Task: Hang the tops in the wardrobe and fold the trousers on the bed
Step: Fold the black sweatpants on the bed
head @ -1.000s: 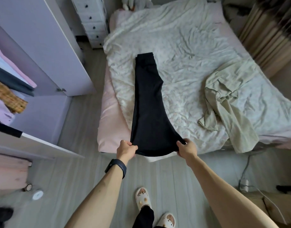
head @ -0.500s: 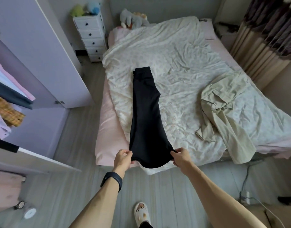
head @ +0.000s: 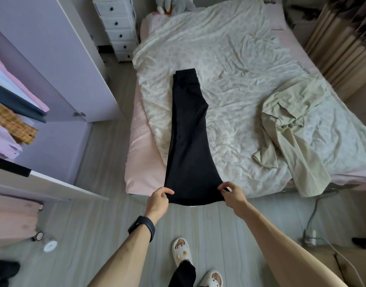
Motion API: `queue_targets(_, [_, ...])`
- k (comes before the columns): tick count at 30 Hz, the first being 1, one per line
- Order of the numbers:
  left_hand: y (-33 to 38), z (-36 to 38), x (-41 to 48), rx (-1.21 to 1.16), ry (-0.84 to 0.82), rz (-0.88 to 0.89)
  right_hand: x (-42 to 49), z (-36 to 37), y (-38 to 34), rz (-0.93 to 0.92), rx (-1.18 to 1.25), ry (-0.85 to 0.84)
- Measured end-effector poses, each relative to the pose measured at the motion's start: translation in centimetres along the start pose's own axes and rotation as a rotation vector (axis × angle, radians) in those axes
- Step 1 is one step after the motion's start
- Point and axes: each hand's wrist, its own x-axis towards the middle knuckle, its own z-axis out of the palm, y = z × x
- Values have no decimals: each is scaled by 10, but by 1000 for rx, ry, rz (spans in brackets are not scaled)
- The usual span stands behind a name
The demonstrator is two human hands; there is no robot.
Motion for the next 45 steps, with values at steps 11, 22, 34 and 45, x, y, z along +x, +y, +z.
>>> queue_targets(11, [21, -19, -31, 583, 147, 501, -40, -24, -12, -606, -559, 184])
queue_targets(22, [13, -28, -38, 936, 452, 862, -45, -56, -1, -1175, -939, 441])
queue_targets(34, [-105, 23, -128, 964, 102, 839, -115, -55, 153, -895, -1027, 2])
queue_targets(45, [-28, -7, -106, 772, 97, 750, -95, -97, 92, -902, -857, 104])
